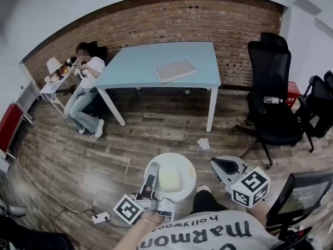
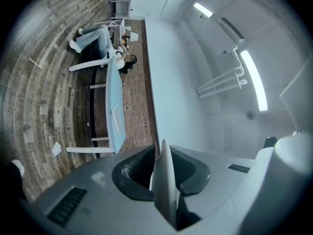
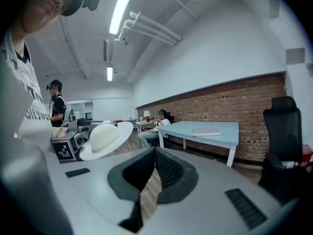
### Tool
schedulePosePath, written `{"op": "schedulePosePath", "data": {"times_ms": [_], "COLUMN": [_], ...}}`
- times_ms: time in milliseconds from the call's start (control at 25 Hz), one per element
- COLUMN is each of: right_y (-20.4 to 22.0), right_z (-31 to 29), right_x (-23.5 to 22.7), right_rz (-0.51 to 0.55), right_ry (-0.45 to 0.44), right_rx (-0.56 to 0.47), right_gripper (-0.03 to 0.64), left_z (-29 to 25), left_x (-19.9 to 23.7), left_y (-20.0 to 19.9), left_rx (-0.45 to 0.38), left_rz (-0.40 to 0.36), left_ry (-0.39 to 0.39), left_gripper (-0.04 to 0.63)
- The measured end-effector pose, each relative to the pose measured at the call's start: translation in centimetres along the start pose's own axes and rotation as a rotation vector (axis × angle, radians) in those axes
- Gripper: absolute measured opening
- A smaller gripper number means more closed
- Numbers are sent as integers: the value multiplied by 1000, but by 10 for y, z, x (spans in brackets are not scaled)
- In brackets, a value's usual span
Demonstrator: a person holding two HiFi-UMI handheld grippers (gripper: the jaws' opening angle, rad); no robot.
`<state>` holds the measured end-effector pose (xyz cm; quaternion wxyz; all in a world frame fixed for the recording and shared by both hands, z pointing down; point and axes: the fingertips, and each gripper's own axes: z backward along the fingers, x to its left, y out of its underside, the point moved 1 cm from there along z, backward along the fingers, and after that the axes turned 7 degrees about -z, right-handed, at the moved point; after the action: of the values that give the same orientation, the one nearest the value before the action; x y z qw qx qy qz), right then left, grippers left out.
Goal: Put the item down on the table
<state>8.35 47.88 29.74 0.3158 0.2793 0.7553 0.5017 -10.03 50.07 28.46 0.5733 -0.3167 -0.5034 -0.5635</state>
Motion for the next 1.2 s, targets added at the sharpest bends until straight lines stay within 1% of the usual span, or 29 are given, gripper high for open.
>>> {"op": "schedulePosePath", "data": {"times_ms": [80,160,320,560,680,800,960,1200], "right_y": [10,9,-15,-45,-55,-64,-71,-71], "right_z": [-17,-35,-69,-108,-129,-146,-166,-187], "right_x": [-6,-16,-49,-104,-133,-160,-190,-234], "right_rz": [-7,12,34,46,55,66,74,62], "right_ry": [-20,-30,-39,-40,-41,-41,-36,-43], "right_rx": [28,38,15,13,31,51,60,75], "right_gripper": [9,9,9,9,9,9,9,9], "left_z": [-3,-15,-55,-122,-157,-189,-223,-266], "left_x": [13,22,31,54,67,82,101,126], "left_y": [-9,-19,-38,-48,-54,-56,-60,-51], "left_rx": [-16,-27,-42,-53,-70,-72,-70,-70], "left_rz": [-10,-30,-59,-41,-42,-28,-35,-29], "left_ry": [-28,-34,-14,-12,-14,-20,-18,-29], "left_gripper": [55,55,55,55,55,55,55,55]}}
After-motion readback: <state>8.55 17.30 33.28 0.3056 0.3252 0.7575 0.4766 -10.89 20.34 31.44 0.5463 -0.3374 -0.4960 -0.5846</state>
